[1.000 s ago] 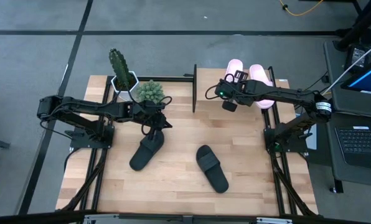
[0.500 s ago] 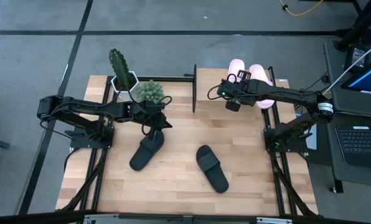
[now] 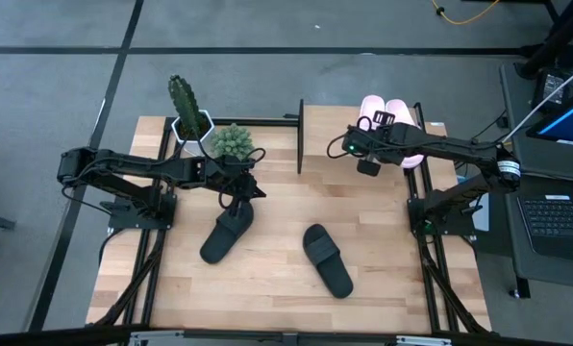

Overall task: Pick and place slides into the shelf
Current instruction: Put the pink slides on the shelf

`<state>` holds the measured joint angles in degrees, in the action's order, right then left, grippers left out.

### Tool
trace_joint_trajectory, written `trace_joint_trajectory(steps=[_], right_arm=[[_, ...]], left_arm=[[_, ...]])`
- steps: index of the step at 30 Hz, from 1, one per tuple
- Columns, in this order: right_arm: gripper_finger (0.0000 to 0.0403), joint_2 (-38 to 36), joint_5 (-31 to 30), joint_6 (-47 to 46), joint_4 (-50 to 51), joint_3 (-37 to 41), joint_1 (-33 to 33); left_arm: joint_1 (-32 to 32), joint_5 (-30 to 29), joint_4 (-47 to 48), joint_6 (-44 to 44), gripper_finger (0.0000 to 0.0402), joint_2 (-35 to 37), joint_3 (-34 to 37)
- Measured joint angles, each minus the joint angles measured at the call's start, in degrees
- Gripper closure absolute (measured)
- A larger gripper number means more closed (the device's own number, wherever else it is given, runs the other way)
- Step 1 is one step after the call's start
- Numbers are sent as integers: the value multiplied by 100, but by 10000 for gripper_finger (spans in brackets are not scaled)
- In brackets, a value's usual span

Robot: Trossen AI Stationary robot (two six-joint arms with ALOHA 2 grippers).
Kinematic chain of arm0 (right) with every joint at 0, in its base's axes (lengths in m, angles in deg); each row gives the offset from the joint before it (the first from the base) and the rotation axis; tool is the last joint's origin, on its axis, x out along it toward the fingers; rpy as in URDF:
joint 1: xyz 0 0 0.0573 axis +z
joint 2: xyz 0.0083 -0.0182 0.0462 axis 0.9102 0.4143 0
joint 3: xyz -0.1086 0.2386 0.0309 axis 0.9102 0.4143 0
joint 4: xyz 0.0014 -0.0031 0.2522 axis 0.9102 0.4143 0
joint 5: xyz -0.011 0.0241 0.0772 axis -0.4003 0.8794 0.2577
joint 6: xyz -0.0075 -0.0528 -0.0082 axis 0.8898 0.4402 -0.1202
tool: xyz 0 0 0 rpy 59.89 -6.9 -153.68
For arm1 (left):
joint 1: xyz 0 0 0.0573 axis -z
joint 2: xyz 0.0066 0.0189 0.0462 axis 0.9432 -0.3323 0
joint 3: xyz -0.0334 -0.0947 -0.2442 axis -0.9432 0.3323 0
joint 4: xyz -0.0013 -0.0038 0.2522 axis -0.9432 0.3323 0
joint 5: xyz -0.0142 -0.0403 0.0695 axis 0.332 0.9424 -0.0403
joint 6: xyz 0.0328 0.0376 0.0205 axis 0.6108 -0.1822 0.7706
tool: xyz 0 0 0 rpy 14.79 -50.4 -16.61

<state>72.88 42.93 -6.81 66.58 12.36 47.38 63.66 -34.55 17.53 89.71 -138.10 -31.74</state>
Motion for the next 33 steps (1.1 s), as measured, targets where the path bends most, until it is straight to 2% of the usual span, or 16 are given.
trace_joint_trajectory(steps=[8, 33], right_arm=[[400, 0, 11, 427, 88, 0, 0], [400, -105, 9, 318, 612, 0, 2]], left_arm=[[0, 0, -15, -85, 401, -1, 0], [-1, -2, -15, -120, 401, -2, 0]])
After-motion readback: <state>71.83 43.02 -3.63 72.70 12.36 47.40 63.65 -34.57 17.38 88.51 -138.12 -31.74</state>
